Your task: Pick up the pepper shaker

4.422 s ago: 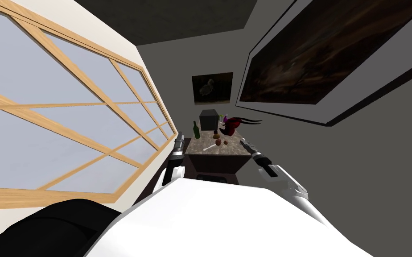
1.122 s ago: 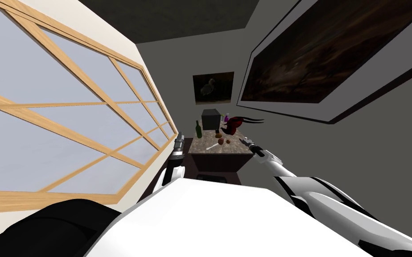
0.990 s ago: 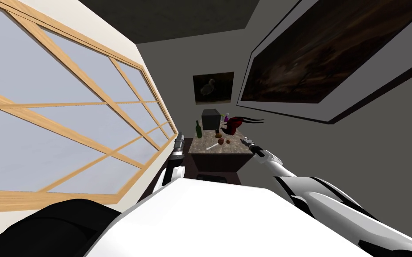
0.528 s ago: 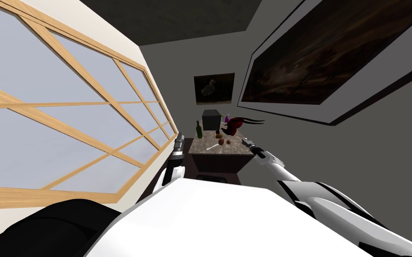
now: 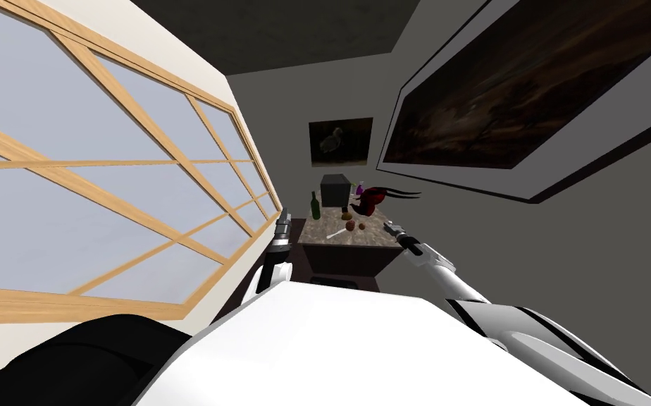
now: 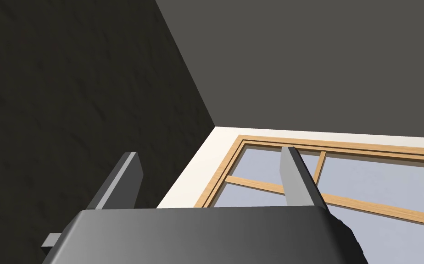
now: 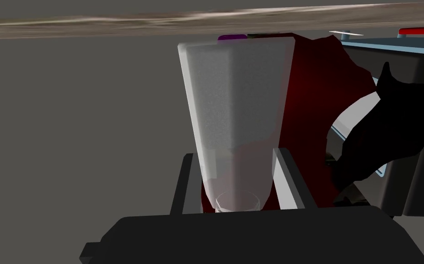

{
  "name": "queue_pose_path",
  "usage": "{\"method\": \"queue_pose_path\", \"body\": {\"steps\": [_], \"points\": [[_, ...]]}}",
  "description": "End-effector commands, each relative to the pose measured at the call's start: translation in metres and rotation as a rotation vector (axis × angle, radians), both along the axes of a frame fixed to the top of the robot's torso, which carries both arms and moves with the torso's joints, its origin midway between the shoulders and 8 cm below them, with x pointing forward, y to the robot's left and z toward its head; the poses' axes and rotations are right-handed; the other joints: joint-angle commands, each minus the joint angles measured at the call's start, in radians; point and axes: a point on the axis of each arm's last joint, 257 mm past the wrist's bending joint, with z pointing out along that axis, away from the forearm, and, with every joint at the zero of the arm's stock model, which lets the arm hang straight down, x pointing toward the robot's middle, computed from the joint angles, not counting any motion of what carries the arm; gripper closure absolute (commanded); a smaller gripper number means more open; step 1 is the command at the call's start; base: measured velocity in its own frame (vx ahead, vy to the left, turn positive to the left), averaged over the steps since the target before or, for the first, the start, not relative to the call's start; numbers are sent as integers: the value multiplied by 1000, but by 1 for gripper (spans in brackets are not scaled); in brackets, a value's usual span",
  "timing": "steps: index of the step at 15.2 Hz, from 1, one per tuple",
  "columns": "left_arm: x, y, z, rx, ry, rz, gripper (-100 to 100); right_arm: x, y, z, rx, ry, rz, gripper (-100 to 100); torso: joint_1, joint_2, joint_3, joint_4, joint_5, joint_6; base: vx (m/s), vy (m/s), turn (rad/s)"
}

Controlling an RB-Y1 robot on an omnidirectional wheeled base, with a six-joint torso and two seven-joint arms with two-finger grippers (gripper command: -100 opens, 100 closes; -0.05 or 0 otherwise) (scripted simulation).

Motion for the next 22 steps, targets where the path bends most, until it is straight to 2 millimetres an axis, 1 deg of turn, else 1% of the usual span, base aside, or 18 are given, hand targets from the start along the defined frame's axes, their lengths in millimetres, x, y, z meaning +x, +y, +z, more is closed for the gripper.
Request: {"method": "queue_pose_path", "body": {"steps": [1,2,3,5,6,7,8,9,10,11,12,14,15,17,18,19,20,22], "points": [[0,0,0,0,0,0,0,-13,-3,-9,3,18,-13,100,0,0,0,0,0,0,25,-12,56],[0,0,0,0,0,0,0,-8,3,0,2,-3,1,100,-1,0,-1,-1,-1,0,17,-9,8],[0,0,0,0,0,0,0,-21,-6,-11,5,23,-26,100,-1,0,-1,-2,-2,0,18,-7,37],[0,0,0,0,0,0,0,-18,2,0,2,-2,-6,100,-1,0,-1,-3,-3,1,21,-11,28],[0,0,0,0,0,0,0,-32,-6,-9,4,19,-30,100,-2,0,-2,-3,-3,1,23,-17,50],[0,0,0,0,0,0,0,-29,1,0,2,-2,-14,100,-2,0,-2,-3,-3,1,27,-18,47],[0,0,0,0,0,0,0,-42,-9,-9,2,21,-42,100,-2,-1,-2,-3,-3,1,36,-18,62],[0,0,0,0,0,0,0,-45,-6,-7,1,15,-34,100,-3,-1,-2,-3,-3,1,35,-19,52],[0,0,0,0,0,0,0,-40,0,2,0,-3,-22,100,-3,-1,-2,-4,-3,2,22,-14,8],[0,0,0,0,0,0,0,-40,0,2,0,-3,-22,100,-3,-1,-2,-3,-3,2,9,-8,-9],[0,0,0,0,0,0,0,-55,-9,-6,-1,17,-49,100,-3,-1,-2,-3,-3,1,15,-9,37],[0,0,0,0,0,0,0,-52,-2,5,-3,-5,-32,100,-3,0,-2,-4,-3,2,16,-10,33],[0,0,0,0,0,0,0,-67,-12,-4,-4,19,-62,100,-3,0,-2,-3,-3,2,23,-12,51],[0,0,0,0,0,0,0,-63,-3,8,-7,-8,-42,100,-3,0,-2,-3,-3,2,22,-15,29],[0,0,0,0,0,0,0,-79,-14,0,-9,15,-73,100,-3,0,-2,-3,-3,2,24,-14,48],[0,0,0,0,0,0,0,-79,-11,4,-11,8,-65,100,-3,0,-2,-3,-3,2,26,-15,49],[0,0,0,0,0,0,0,-75,-5,12,-11,-10,-53,100,-3,0,-2,-3,-3,2,18,-12,7],[0,0,0,0,0,0,0,-76,-7,9,-11,-3,-58,100,-2,0,-1,-3,-2,1,8,-6,-5]]}}
